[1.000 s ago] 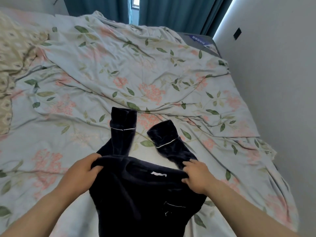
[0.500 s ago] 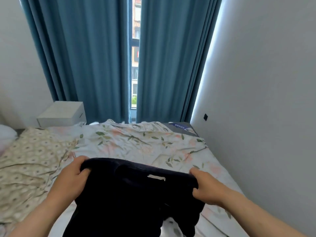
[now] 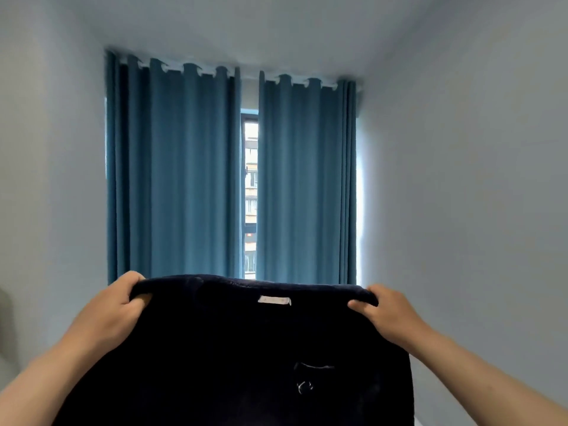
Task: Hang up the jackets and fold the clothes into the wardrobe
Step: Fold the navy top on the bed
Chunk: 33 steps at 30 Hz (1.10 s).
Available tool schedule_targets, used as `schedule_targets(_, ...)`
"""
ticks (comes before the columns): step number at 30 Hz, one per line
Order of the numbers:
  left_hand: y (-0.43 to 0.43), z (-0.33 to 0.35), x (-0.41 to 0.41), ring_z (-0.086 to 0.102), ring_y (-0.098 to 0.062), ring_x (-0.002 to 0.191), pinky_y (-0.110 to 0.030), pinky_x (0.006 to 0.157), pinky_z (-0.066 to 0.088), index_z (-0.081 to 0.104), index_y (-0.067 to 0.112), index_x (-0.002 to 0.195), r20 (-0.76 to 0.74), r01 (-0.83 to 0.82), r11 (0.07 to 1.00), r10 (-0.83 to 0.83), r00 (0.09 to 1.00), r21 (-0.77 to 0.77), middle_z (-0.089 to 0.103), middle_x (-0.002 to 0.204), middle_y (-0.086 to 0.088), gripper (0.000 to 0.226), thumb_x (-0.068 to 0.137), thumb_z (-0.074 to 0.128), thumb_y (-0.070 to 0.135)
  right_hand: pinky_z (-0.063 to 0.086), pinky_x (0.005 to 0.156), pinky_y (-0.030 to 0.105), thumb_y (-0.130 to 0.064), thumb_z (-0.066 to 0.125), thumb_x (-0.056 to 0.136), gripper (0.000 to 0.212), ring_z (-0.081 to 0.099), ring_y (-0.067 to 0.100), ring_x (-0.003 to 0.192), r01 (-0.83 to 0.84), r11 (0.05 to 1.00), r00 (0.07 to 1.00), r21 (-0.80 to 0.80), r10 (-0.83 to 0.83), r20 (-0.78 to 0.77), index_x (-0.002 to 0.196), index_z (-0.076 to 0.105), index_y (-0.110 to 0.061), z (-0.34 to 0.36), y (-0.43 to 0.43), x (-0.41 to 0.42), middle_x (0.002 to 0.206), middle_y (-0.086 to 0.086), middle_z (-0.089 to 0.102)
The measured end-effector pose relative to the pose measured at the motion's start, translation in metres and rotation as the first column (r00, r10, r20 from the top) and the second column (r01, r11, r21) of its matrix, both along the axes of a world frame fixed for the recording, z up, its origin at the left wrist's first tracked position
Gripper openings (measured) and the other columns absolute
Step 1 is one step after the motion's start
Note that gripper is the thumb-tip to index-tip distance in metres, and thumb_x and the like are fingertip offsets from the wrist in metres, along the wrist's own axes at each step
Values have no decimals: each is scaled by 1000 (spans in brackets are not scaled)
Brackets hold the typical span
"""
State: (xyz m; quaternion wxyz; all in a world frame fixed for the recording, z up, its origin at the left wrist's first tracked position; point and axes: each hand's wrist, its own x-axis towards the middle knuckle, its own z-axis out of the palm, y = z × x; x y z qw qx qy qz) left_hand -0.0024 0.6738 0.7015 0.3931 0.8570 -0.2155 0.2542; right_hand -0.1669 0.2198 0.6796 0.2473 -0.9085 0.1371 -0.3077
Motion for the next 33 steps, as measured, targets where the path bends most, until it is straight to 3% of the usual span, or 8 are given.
schedule_targets(7, 24, 62, -5, 58, -20, 51, -34, 54, 43, 55, 15, 68, 79, 2, 999, 3, 997, -54, 59, 55, -3, 45, 62, 59, 59, 40, 56, 23, -73, 60, 64, 46, 56, 2, 59, -61, 995, 998, -76, 64, 28, 73, 54, -29, 91, 22, -17, 67, -13, 61)
schedule_targets(10, 36, 77, -1, 55, -17, 49, -33, 53, 41, 57, 15, 66, 117, 25, 997, -16, 993, -79, 59, 56, -3, 59, 61, 57, 73, 38, 63, 28, -52, 53, 69, 25, 48, 7, 63, -193, 981, 980, -6, 193, 52, 73, 54, -27, 117, 28, -30, 66, -13, 53)
schedule_targets(14, 57, 93, 6, 45, -14, 53, -32, 54, 35, 55, 12, 69, 53, 143, 982, -137, 989, -127, 47, 56, 4, 76, 63, 55, 88, 40, 61, 26, -17, 54, 83, 11, 50, 7, 62, -176, 981, 983, -87, 180, 40, 75, 61, -18, 142, 28, -49, 68, -7, 57)
schedule_targets(18, 63, 86, 7, 49, -11, 52, -27, 57, 37, 58, 16, 70, -69, 203, 979, -204, 977, -25, 51, 56, 6, 69, 59, 63, 84, 40, 58, 23, -21, 57, 84, 13, 51, 4, 58, -212, 975, 977, -71, 209, -54, 76, 66, -16, 139, 24, -63, 64, -8, 58)
schedule_targets(21, 45, 46, 5, 51, -3, 52, -31, 57, 43, 60, 22, 75, -119, 188, 976, -175, 977, 111, 59, 59, 4, 44, 73, 66, 65, 45, 65, 27, -25, 58, 87, 13, 56, 5, 65, -227, 973, 957, -33, 216, -193, 82, 67, -17, 104, 16, -57, 76, 3, 67)
schedule_targets(24, 26, -25, 5, 58, -3, 57, -31, 63, 47, 66, 29, 77, -254, 229, 956, -179, 951, 183, 68, 68, 4, 14, 89, 67, 35, 48, 66, 22, -31, 59, 90, 13, 59, 1, 67, -213, 977, 913, 5, 201, -355, 83, 69, -25, 39, 8, -43, 85, -2, 70)
schedule_targets(28, 8, -140, 1, 63, 3, 62, -12, 61, 45, 74, 24, 72, -465, 299, 925, -163, 870, 236, 72, 71, 10, 15, 87, 71, 25, 48, 68, 18, -34, 62, 87, 10, 61, 1, 71, -182, 979, 828, 90, 202, -523, 85, 69, -27, -74, -7, -25, 84, -6, 71)
schedule_targets(33, -4, -286, -6, 68, -8, 69, -12, 59, 44, 77, 6, 80, -844, 381, 910, -70, 531, 165, 73, 76, -9, 22, 69, 87, 22, 38, 60, 24, -41, 59, 88, 28, 51, 8, 64, -141, 975, 621, 172, 222, -752, 74, 61, -17, -234, -20, -24, 72, -10, 57)
